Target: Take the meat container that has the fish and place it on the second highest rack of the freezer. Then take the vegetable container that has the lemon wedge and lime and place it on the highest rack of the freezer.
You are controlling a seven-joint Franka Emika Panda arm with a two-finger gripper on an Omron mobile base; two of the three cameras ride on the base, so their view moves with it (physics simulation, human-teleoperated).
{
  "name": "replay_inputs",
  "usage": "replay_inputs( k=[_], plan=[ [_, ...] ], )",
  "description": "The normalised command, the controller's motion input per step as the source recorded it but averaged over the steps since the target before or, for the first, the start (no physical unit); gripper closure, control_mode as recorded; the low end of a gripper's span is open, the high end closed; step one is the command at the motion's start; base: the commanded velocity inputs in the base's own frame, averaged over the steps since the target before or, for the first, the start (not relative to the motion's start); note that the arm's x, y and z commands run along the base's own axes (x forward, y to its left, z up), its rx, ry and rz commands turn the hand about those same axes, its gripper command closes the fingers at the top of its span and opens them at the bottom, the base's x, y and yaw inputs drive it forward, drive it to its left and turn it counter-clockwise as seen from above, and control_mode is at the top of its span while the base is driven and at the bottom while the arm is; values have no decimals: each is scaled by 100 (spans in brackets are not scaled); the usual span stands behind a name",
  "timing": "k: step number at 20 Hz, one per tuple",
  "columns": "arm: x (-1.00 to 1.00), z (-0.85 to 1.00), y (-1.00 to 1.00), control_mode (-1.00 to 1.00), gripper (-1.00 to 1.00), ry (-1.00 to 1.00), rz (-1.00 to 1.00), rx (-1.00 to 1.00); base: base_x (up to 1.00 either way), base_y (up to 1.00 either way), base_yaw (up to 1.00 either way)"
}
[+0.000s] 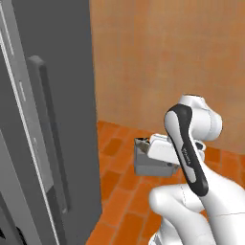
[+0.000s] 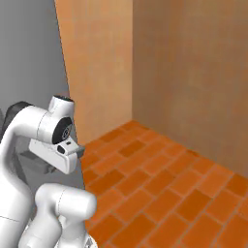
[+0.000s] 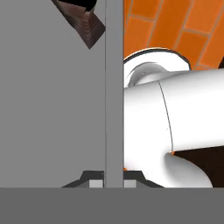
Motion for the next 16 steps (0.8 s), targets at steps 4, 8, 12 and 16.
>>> replay_inputs(
  k=[4,8,12,16],
  plan=[
    [0,0,0,100,100,0,0,0,6,-14,91],
    [0,0,0,100,100,0,0,0,2,-12,95],
    [0,0,0,100,100,0,0,0,27,-32,82],
    [0,0,0,100,100,0,0,0,49,-49,68]
  ],
)
